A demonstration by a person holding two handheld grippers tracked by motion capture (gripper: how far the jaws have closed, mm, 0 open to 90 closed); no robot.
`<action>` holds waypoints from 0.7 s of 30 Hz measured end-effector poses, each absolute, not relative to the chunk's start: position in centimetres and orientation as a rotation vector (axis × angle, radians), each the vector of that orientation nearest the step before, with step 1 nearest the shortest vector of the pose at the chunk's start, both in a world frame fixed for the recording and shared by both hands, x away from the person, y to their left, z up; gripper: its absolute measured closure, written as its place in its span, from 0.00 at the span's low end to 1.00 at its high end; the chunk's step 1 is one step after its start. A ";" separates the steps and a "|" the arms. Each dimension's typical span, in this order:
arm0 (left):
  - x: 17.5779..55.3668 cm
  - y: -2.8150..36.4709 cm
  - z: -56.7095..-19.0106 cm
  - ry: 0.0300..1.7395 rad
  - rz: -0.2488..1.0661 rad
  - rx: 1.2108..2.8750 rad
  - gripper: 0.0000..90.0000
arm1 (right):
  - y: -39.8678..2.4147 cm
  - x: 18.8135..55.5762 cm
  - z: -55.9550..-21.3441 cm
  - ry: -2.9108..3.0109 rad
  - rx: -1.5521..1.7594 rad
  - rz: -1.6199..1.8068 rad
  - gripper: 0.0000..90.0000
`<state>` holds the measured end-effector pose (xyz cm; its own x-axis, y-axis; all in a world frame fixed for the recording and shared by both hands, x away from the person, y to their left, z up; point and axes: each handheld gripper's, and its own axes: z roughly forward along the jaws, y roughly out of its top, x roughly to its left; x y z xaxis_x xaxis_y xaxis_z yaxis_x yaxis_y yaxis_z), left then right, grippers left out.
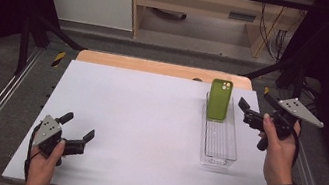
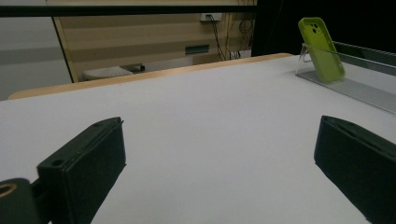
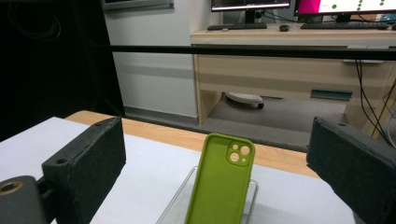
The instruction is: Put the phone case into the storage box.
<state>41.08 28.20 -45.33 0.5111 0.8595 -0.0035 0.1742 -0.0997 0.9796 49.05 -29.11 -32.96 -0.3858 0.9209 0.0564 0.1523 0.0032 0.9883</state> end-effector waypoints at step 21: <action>40.1 29.7 -45.7 0.943 0.741 1.562 0.01 | -33.3 45.5 -35.9 1.538 1.161 1.440 0.03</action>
<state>40.06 29.68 -45.65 0.4849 0.8742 -0.0269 0.1805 -0.0699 0.9811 45.54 -33.31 -35.93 -0.3355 0.9391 0.0737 0.1355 -0.0294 0.9903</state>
